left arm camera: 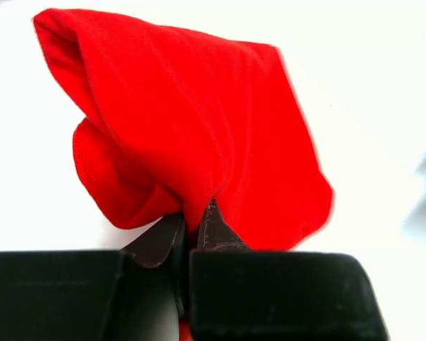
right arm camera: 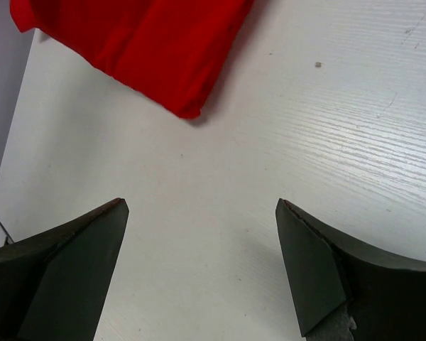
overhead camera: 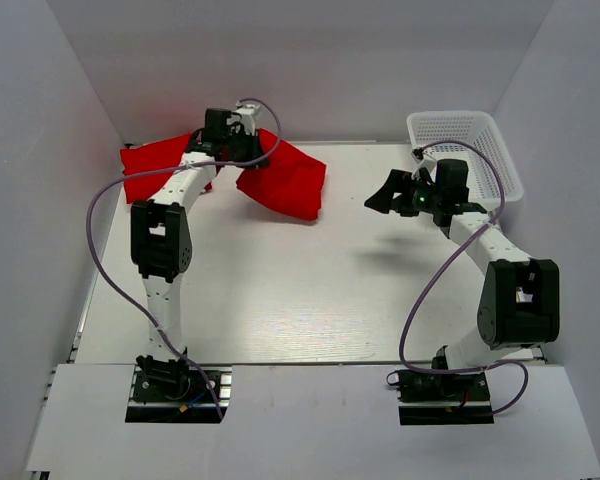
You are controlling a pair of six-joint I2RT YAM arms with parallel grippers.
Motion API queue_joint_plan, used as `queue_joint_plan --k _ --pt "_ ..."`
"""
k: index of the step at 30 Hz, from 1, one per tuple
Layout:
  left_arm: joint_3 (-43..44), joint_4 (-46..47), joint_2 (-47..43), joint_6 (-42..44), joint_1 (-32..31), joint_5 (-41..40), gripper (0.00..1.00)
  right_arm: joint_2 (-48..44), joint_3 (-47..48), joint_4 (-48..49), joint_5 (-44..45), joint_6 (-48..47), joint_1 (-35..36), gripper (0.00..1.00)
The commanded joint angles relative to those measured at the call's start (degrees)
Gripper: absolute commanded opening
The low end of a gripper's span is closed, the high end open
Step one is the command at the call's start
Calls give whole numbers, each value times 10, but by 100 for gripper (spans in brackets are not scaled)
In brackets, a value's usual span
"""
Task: Fold and stack the t-shirts
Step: Put the neatly folded tshirt into the corner of the board with the left arm
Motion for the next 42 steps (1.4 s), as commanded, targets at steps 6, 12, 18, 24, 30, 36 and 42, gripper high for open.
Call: queue_joint_plan --k 6,12,18,24,30,36,42 --pt "165 -86 -2 43 60 29 0 -29 -4 52 -19 30 -8 90" --pt "201 -109 6 100 91 29 0 -24 8 55 -34 40 -8 90" --pt "235 -123 6 137 123 0 0 -29 24 33 -39 37 -5 90" --pt "248 -118 -11 137 159 -22 0 -39 25 27 -39 41 -5 90" --pt "243 -105 -16 132 175 -14 0 -39 25 33 -43 44 -3 90" --pt "265 -100 -21 132 196 -14 0 -26 33 36 -47 51 -2 90" --pt "259 -94 -27 117 210 8 0 -8 41 50 -54 64 -1 90"
